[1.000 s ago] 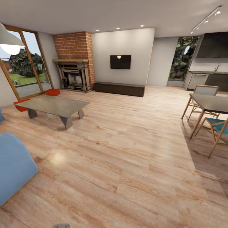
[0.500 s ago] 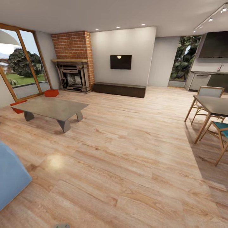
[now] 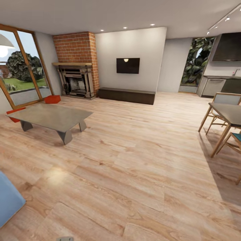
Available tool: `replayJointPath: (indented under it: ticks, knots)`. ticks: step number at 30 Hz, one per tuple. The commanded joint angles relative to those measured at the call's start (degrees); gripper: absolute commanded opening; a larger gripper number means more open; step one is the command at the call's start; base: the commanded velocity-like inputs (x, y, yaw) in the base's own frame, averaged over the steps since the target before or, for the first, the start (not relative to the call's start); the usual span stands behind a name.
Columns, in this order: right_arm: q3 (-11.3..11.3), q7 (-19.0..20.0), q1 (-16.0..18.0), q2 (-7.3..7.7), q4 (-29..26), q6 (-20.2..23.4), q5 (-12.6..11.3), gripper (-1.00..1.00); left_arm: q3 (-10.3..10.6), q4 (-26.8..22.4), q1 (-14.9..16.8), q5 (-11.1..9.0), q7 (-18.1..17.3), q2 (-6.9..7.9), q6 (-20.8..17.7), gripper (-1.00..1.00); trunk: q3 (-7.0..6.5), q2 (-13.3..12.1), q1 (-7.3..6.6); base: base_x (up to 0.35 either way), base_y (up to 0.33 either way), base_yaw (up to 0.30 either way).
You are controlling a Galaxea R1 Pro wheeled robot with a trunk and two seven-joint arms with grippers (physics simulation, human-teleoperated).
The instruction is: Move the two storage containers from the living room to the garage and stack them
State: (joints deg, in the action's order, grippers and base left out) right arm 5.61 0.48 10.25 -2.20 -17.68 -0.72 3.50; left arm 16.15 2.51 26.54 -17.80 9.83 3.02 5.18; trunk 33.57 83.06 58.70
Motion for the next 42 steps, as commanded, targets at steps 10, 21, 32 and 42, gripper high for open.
replayJointPath:
  ticks: [10, 21, 32, 42]
  knots:
    - [0.01, 0.05, 0.03, 0.01, 0.02, -0.08, 0.37, 1.0, 0.52, 0.21, 0.09, -0.43, 0.01, -0.03, 0.36, 1.0, 0.05, 0.02, 0.03, 0.34, 0.0, 0.0]
    - [0.01, 0.05, 0.03, 0.01, 0.02, -0.08, 0.38, 1.0, 0.5, 0.21, 0.09, -0.4, 0.01, -0.03, 0.36, 1.0, 0.05, 0.02, 0.03, 0.34, 0.0, 0.0]
    - [0.01, 0.05, 0.03, 0.01, 0.02, -0.08, 0.39, 1.0, 0.55, 0.21, 0.09, -0.39, 0.01, -0.03, 0.27, 1.0, 0.05, 0.02, 0.03, 0.34, 0.0, 0.0]
    - [0.01, 0.05, 0.03, 0.01, 0.02, -0.08, 0.37, 1.0, 0.55, 0.21, 0.08, -0.39, 0.01, -0.03, 0.19, 1.0, 0.05, 0.02, 0.03, 0.34, 0.0, 0.0]
